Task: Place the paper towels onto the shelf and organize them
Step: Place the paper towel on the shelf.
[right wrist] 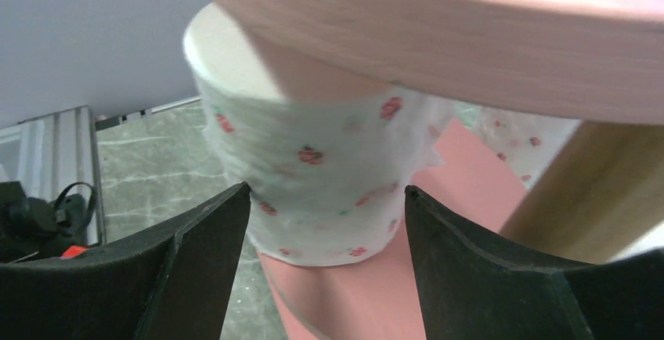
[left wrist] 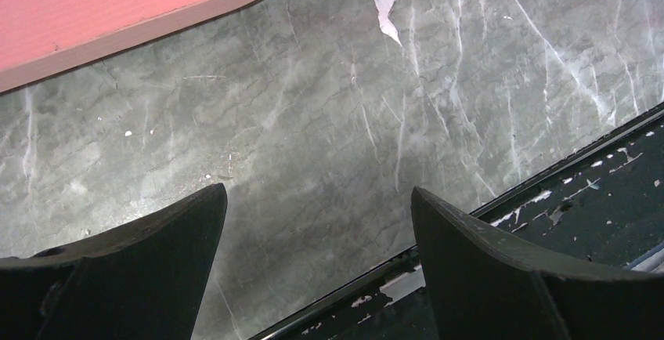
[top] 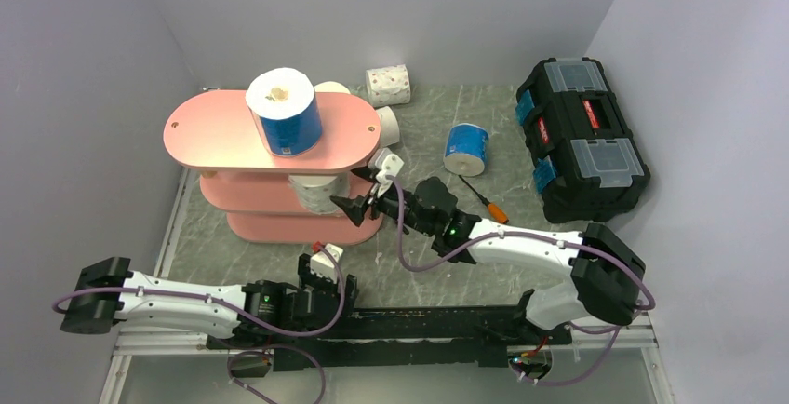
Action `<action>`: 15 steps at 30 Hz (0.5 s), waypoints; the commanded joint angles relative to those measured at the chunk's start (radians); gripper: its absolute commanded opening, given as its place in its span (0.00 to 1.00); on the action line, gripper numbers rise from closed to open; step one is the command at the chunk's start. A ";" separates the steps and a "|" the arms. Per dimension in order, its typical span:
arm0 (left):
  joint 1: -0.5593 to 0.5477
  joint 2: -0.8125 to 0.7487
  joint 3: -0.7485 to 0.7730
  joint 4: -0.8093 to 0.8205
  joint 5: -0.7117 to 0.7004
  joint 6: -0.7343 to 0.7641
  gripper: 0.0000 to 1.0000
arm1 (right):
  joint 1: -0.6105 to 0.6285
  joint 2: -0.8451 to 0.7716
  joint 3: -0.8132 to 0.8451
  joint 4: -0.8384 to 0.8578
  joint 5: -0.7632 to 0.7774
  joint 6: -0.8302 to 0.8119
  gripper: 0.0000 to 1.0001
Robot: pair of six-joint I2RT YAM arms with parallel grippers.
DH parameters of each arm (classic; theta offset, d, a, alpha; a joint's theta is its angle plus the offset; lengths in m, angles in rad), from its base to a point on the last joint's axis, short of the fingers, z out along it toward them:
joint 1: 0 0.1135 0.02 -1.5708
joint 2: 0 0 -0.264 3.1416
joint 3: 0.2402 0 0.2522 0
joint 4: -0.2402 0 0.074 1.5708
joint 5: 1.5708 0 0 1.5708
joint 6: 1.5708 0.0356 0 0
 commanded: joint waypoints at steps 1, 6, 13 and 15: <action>-0.008 0.012 0.030 0.028 -0.020 0.008 0.94 | -0.037 -0.028 0.003 0.080 -0.016 0.009 0.74; -0.010 0.019 0.033 0.023 -0.024 0.001 0.94 | -0.053 0.001 0.018 0.087 -0.074 0.012 0.74; -0.009 0.017 0.032 0.016 -0.024 -0.009 0.94 | -0.073 0.048 0.039 0.108 -0.176 0.020 0.74; -0.009 0.018 0.034 0.015 -0.024 -0.011 0.94 | -0.083 0.062 0.046 0.117 -0.211 0.020 0.74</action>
